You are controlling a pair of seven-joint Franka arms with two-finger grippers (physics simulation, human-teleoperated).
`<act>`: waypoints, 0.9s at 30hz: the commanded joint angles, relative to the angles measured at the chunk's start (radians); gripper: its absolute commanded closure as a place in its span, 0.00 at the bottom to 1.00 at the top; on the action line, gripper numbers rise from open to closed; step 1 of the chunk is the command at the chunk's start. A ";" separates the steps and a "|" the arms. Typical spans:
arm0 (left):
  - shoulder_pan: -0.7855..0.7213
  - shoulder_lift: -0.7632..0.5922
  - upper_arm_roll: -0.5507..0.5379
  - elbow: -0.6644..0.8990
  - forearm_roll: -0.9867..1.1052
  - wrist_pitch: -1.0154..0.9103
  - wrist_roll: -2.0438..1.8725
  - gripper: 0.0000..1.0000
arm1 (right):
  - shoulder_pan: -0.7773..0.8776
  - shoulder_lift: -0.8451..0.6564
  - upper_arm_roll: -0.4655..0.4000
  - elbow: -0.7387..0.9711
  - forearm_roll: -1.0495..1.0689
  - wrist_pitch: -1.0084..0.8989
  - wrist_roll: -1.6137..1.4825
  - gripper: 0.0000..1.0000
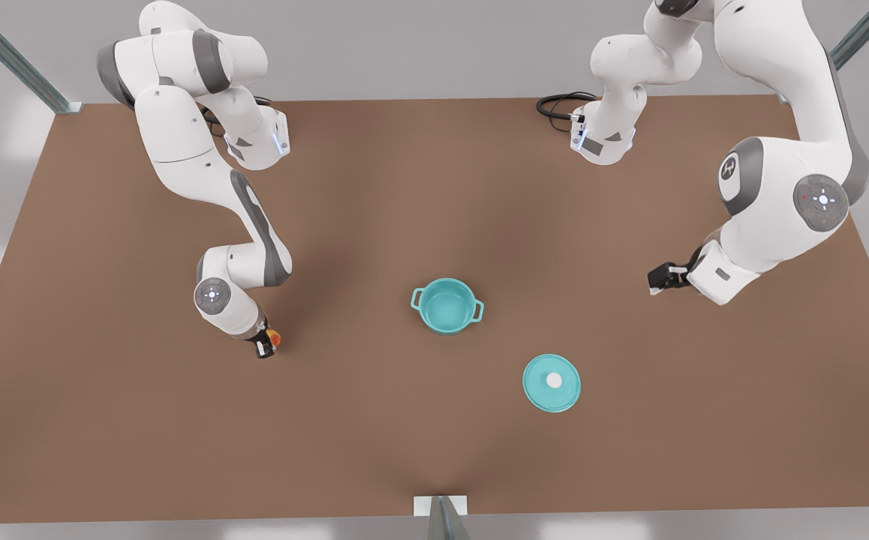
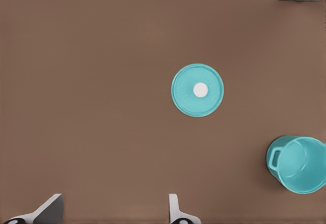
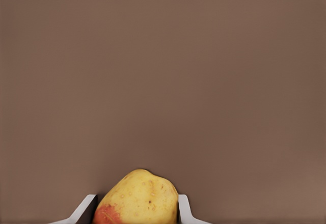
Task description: Open the pot lid and put the potato into the pot
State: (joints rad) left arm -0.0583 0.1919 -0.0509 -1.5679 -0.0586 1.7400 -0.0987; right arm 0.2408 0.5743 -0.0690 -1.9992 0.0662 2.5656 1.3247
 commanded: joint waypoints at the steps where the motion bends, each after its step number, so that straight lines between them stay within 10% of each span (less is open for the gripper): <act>1: -0.002 -0.002 -0.001 0.002 0.000 -0.005 -0.003 0.00 | 0.000 -0.002 0.000 0.000 0.000 -0.002 0.019 0.37; 27: 0.046 0.012 0.019 0.022 0.046 -0.076 -0.001 0.00 | 0.213 -0.208 0.031 0.037 0.000 -0.182 0.114 0.38</act>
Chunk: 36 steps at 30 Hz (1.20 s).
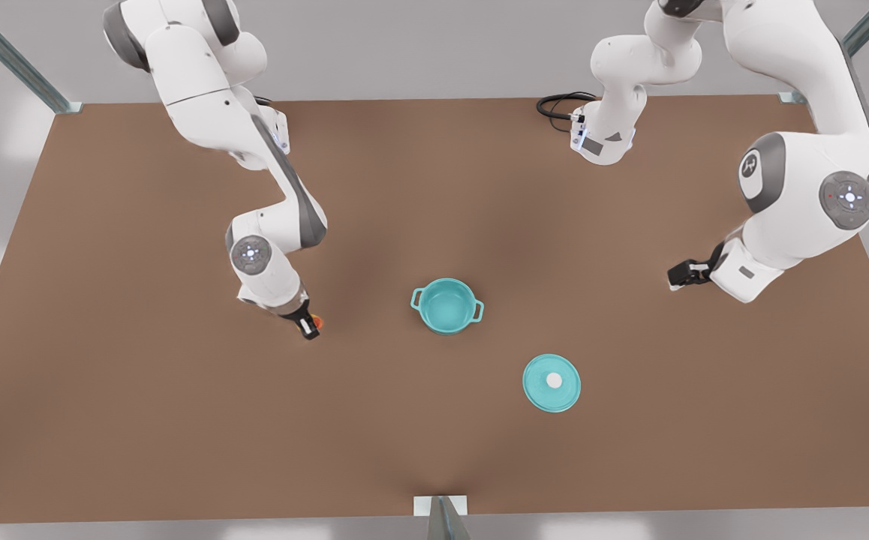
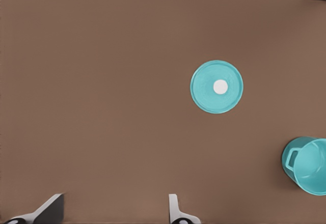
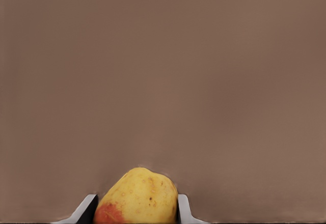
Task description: Open the pot lid and put the potato into the pot
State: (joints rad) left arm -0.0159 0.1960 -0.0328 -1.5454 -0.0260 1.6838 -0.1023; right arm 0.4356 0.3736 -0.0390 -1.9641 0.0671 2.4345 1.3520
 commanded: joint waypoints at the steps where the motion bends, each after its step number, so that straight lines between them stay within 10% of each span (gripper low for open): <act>1: 0.017 0.010 0.001 0.022 0.023 -0.018 0.015 0.00 | 0.041 -0.010 0.001 0.017 -0.001 -0.066 0.117 0.38; 36: 0.074 0.039 0.002 0.093 -0.002 -0.107 0.007 0.00 | 0.361 0.380 0.008 0.544 -0.004 -0.180 0.426 0.38</act>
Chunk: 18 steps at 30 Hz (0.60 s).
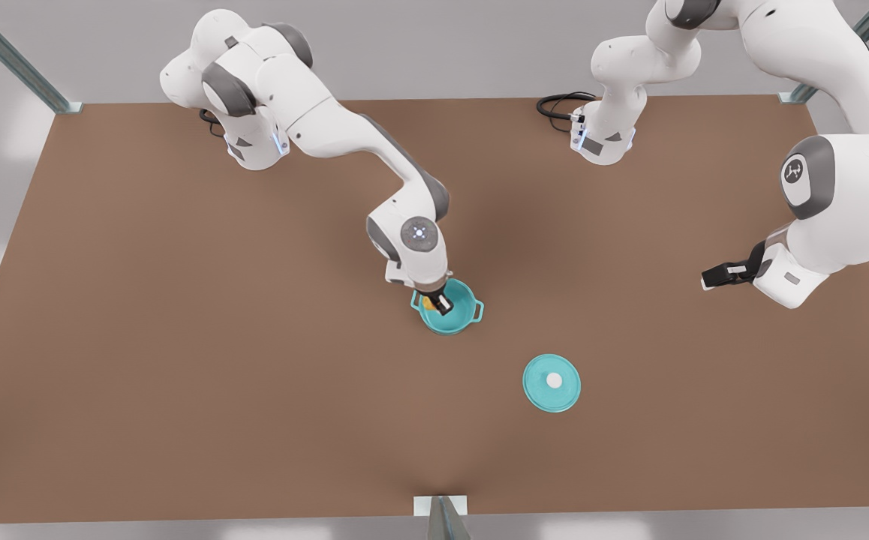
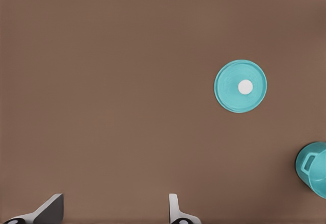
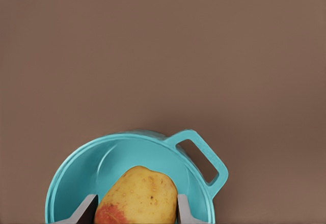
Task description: Open the pot lid and put the potato into the pot
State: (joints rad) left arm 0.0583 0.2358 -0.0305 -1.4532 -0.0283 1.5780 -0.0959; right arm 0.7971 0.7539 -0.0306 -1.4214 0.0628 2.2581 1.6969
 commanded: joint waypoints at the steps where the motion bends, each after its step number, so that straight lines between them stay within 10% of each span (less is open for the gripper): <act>1: 0.000 -0.001 0.000 0.000 0.001 -0.001 0.002 0.00 | 0.001 -0.001 0.000 0.001 0.000 -0.003 0.084 0.38; 4: 0.000 -0.001 0.000 0.000 0.001 -0.001 0.002 0.00 | 0.007 -0.001 0.005 0.005 0.000 -0.003 0.089 0.38; 6: -0.003 -0.003 -0.008 -0.010 -0.010 0.002 0.008 0.00 | 0.007 -0.001 0.006 0.005 -0.032 -0.003 0.069 0.00; 13: -0.041 0.008 -0.015 -0.015 -0.004 0.004 0.107 0.00 | 0.007 -0.007 0.003 0.005 -0.038 -0.014 0.053 0.00; 18: -0.038 0.008 -0.014 -0.012 -0.007 0.004 0.110 0.00 | -0.404 -0.205 -0.011 0.147 -0.109 -0.525 -0.722 0.00</act>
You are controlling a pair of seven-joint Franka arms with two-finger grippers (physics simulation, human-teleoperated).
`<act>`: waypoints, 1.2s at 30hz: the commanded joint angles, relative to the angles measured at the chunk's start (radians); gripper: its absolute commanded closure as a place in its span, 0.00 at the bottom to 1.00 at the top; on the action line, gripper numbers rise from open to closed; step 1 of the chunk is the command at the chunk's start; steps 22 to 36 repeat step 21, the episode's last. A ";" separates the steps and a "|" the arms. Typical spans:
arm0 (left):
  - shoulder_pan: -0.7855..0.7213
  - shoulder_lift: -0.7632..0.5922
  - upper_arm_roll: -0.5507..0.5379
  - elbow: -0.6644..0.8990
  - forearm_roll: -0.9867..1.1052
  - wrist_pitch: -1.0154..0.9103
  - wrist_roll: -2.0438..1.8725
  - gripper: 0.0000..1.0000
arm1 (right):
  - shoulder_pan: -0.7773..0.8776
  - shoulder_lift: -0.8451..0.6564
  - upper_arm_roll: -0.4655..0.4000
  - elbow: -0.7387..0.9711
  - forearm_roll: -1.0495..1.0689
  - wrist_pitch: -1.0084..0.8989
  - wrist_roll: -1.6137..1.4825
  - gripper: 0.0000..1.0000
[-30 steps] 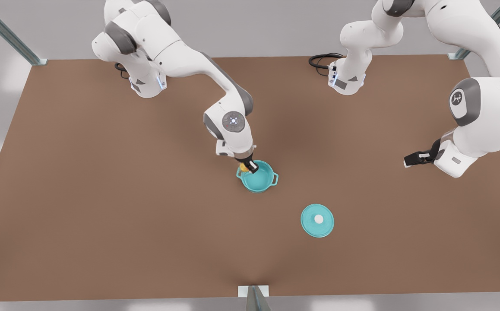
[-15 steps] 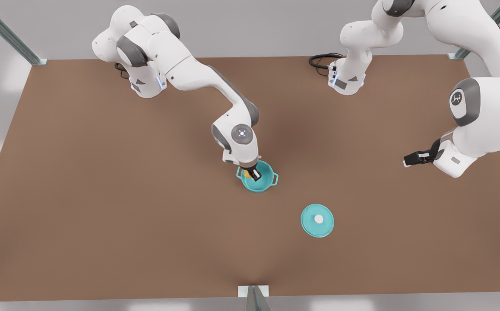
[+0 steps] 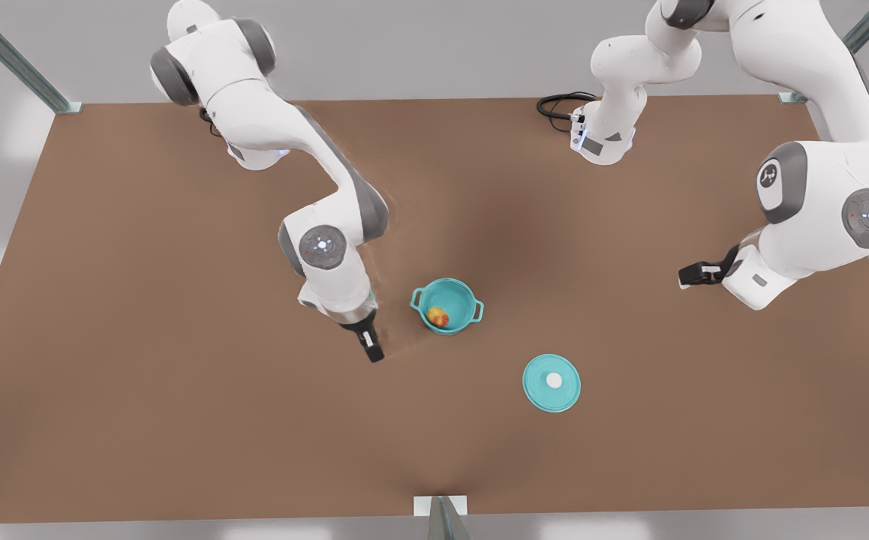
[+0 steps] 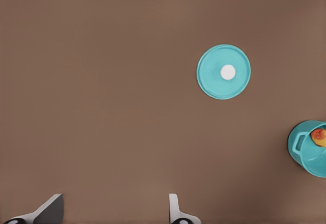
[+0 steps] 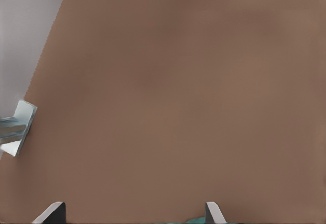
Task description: Open the pot lid and put the potato into the pot
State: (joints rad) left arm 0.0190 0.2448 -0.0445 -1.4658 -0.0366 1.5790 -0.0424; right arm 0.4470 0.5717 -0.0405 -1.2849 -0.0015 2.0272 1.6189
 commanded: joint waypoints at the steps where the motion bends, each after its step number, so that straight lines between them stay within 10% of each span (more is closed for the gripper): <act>1: 0.001 -0.001 0.000 0.001 0.001 0.003 0.058 0.00 | -0.210 -0.062 -0.001 0.009 -0.064 -0.334 -0.956 0.00; 6: 0.002 -0.002 0.005 0.004 0.003 0.003 0.058 0.00 | -0.599 -0.216 0.004 -0.386 0.021 -0.068 -1.668 0.00; 36: 0.001 -0.001 0.003 0.002 0.003 0.003 0.061 0.00 | -0.542 -0.193 0.021 -0.370 0.009 -0.053 -1.624 0.00</act>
